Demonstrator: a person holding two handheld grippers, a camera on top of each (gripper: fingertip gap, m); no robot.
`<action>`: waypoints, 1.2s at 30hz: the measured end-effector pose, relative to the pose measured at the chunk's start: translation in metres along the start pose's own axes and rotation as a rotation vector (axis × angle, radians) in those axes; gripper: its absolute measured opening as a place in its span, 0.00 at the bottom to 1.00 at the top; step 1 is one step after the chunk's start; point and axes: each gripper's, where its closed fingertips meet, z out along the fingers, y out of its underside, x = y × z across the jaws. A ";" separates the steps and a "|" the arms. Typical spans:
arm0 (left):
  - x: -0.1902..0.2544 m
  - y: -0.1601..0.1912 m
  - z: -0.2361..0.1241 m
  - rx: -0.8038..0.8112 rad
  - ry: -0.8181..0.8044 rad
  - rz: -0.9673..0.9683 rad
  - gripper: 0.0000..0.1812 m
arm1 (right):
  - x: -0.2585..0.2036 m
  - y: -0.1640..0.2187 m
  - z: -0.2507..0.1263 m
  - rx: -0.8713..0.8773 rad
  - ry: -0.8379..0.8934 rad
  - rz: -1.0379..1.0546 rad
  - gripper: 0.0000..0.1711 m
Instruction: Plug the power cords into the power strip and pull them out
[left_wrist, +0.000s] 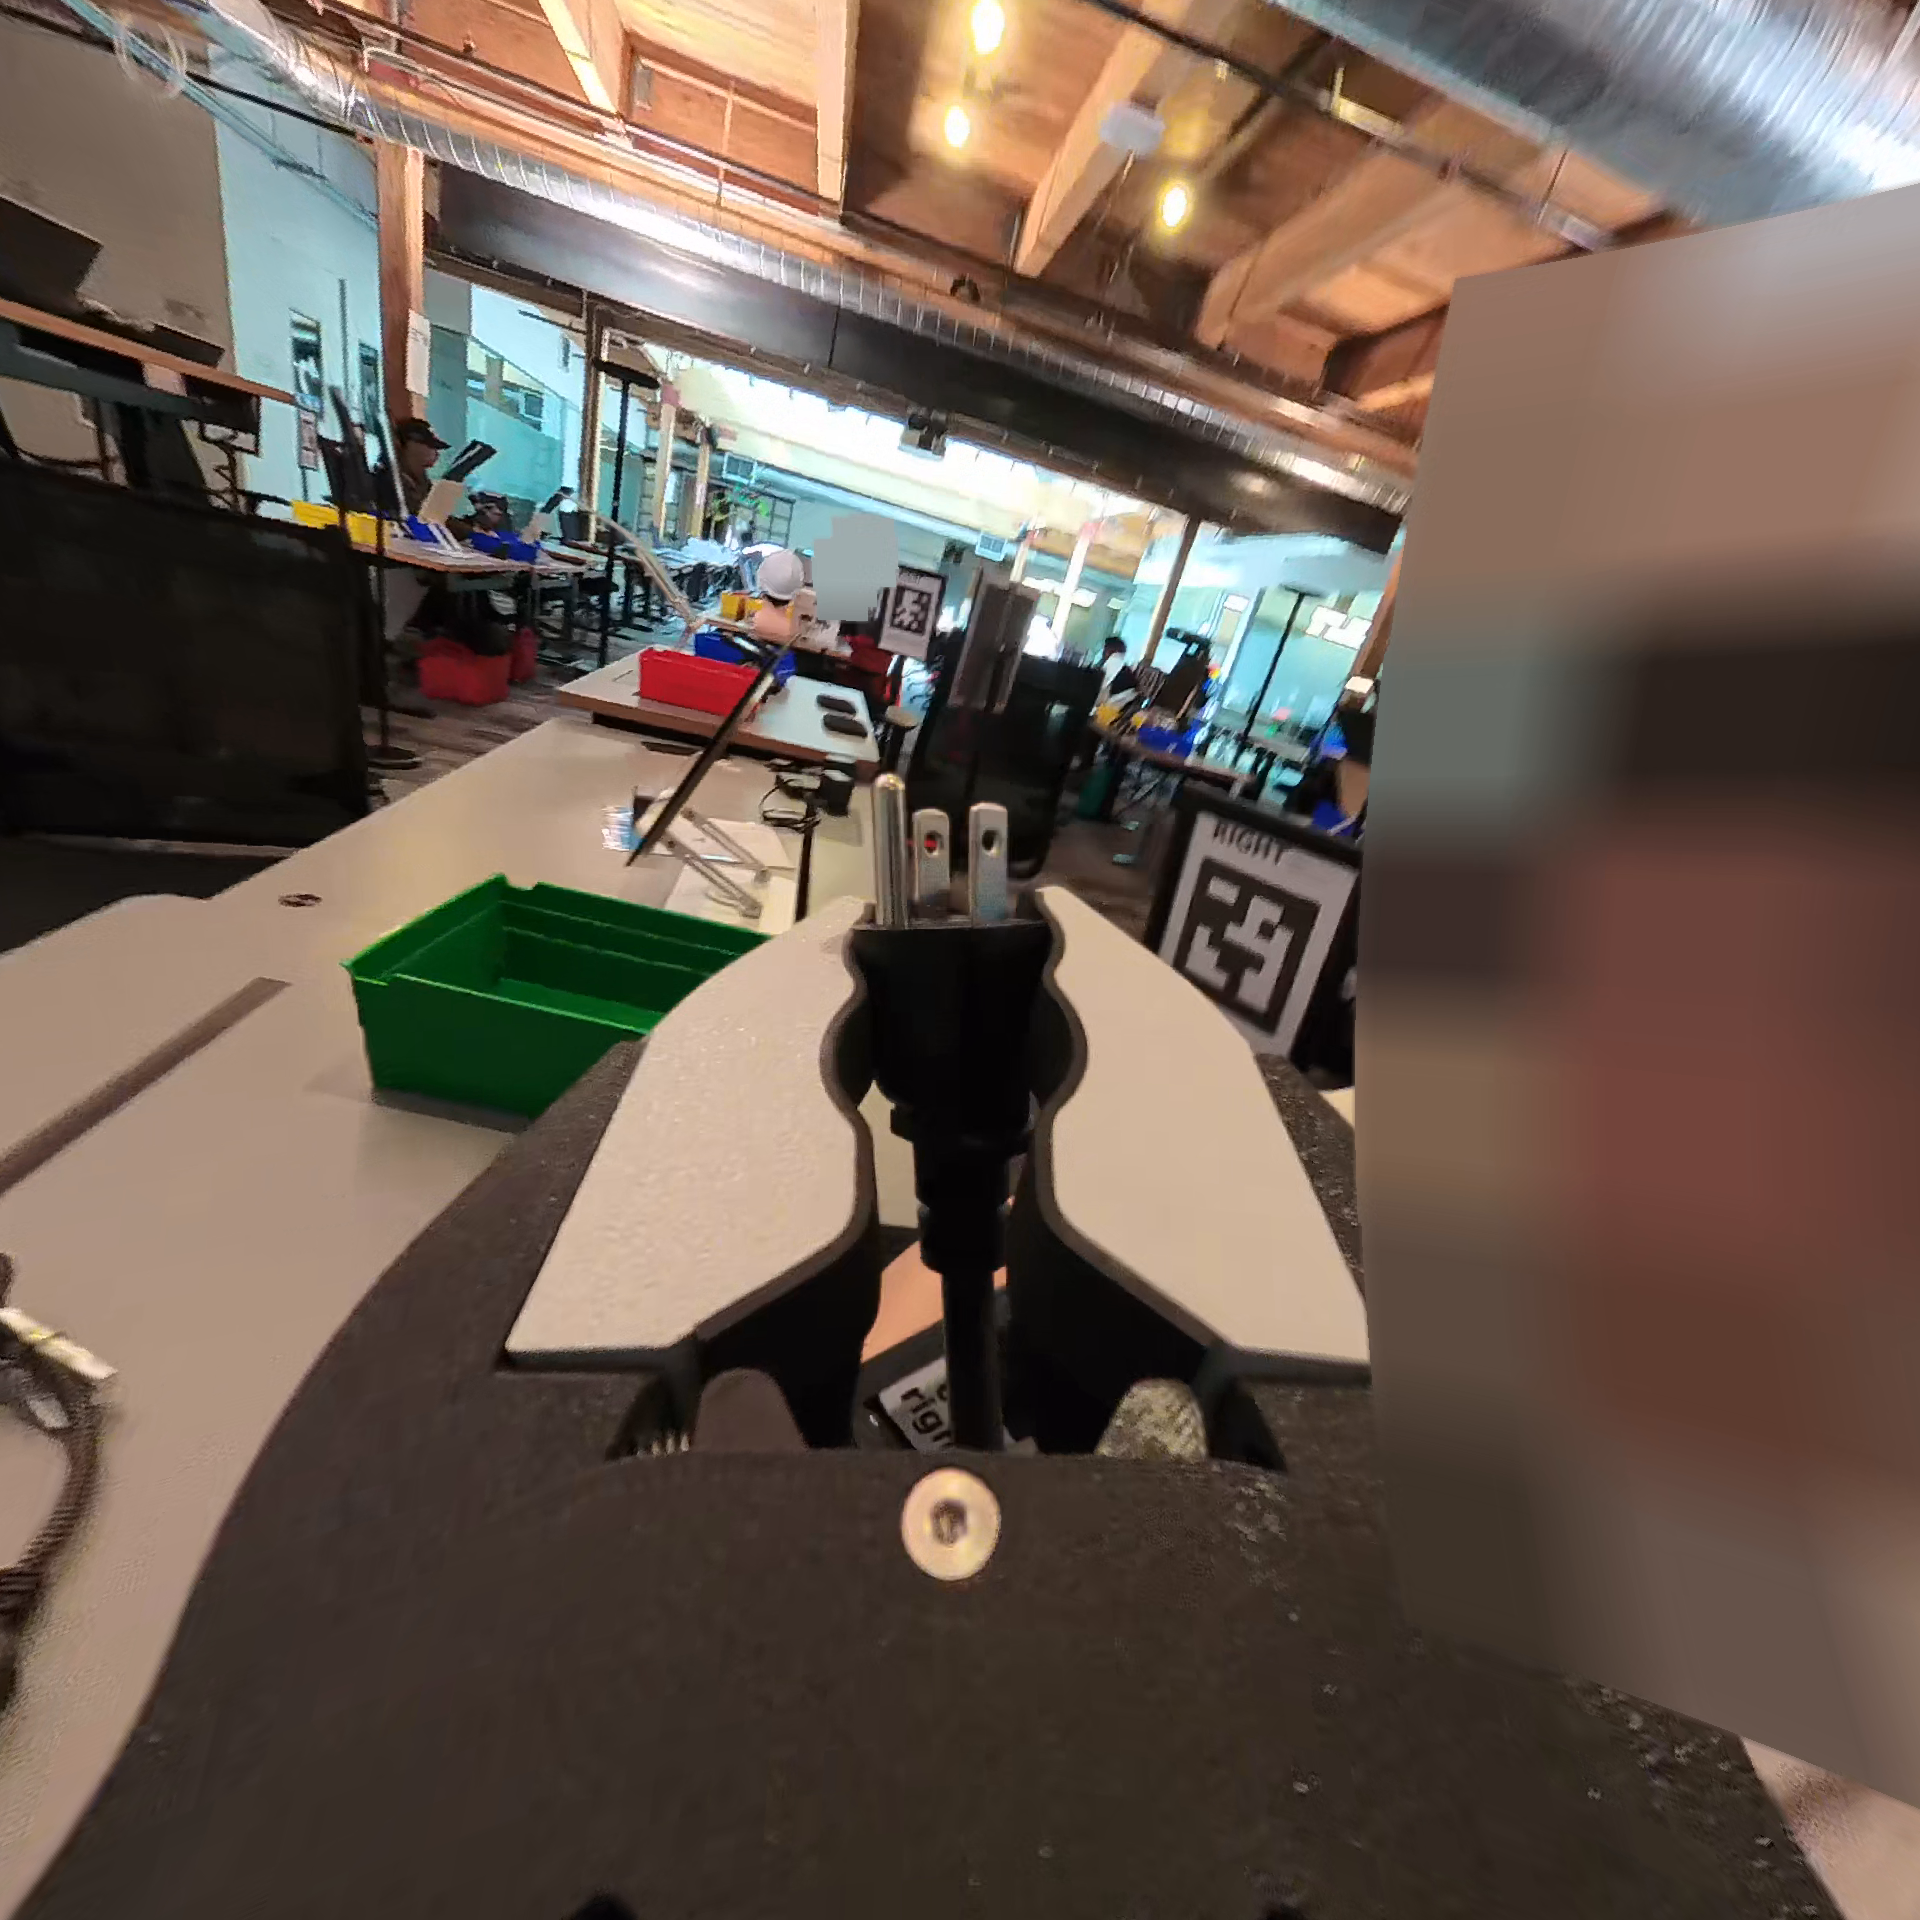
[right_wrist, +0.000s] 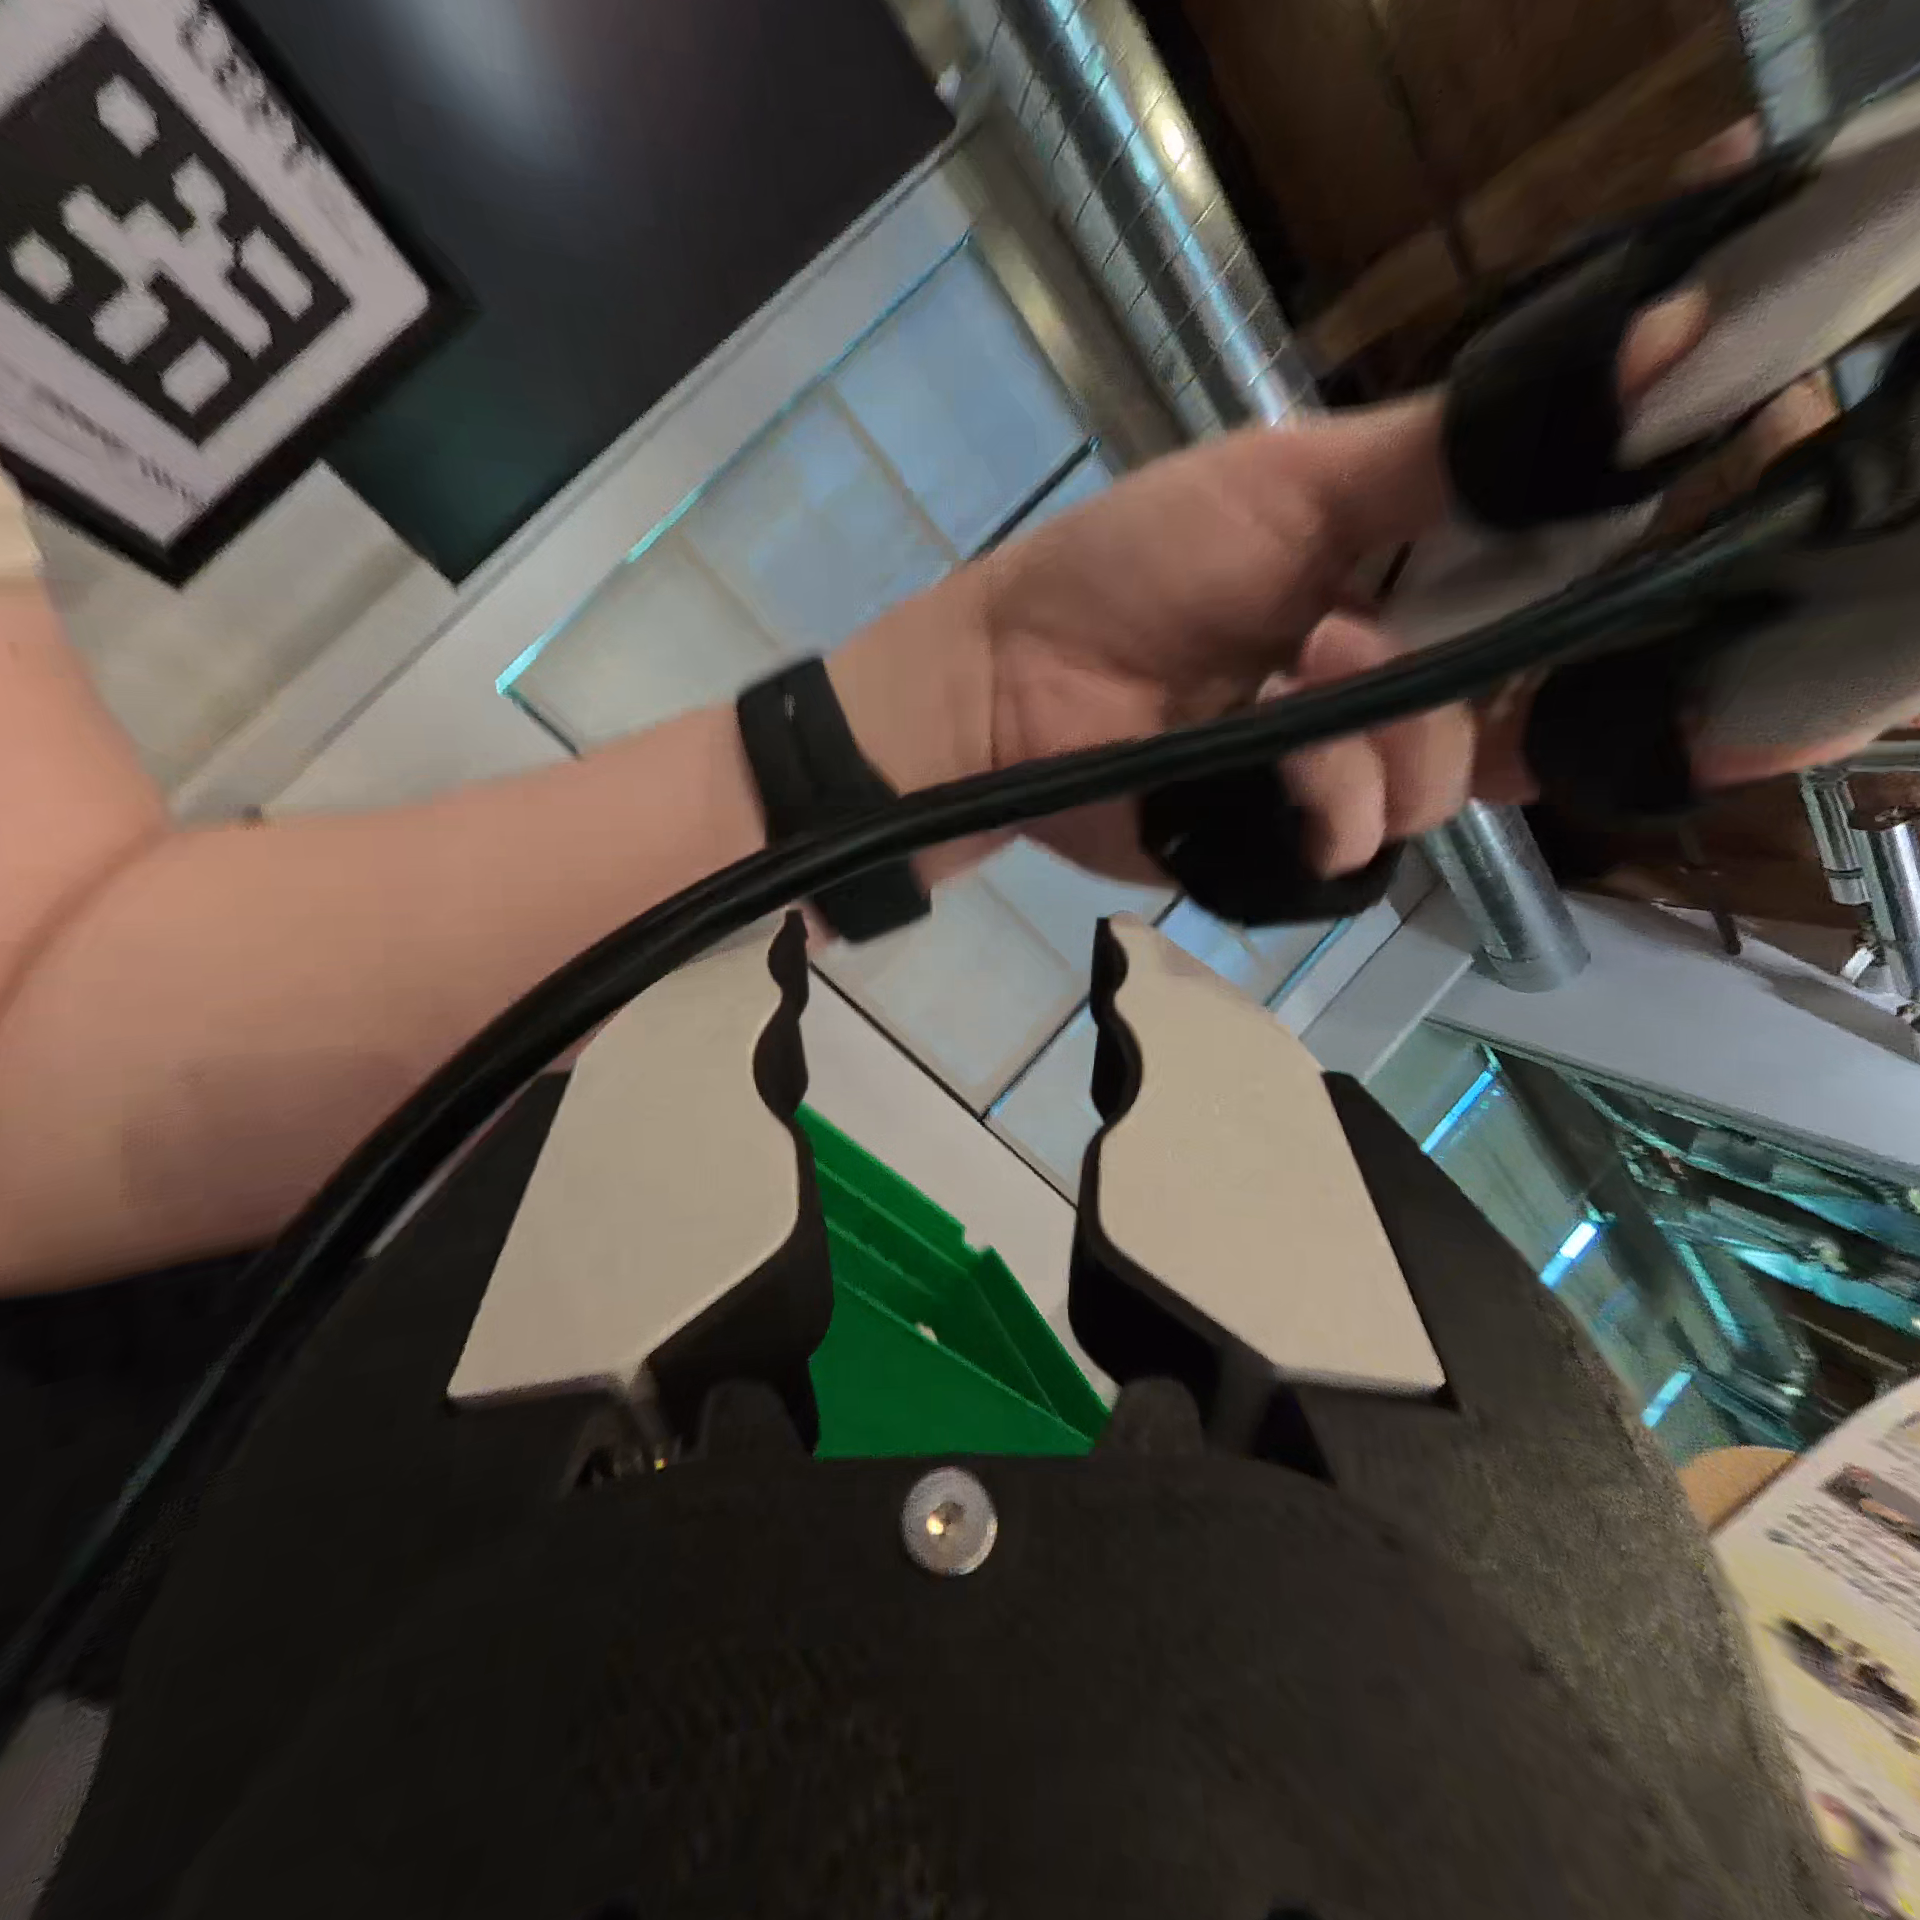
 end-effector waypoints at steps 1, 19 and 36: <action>-0.008 -0.002 -0.004 0.022 0.006 -0.043 0.14 | 0.001 -0.006 0.001 0.022 -0.006 0.056 0.31; -0.086 -0.048 -0.076 0.613 -0.146 -0.241 0.14 | 0.106 -0.041 -0.025 0.093 0.499 0.385 0.36; -0.073 -0.055 -0.077 0.668 -0.134 -0.174 0.14 | 0.170 -0.063 -0.055 0.257 0.449 0.673 0.27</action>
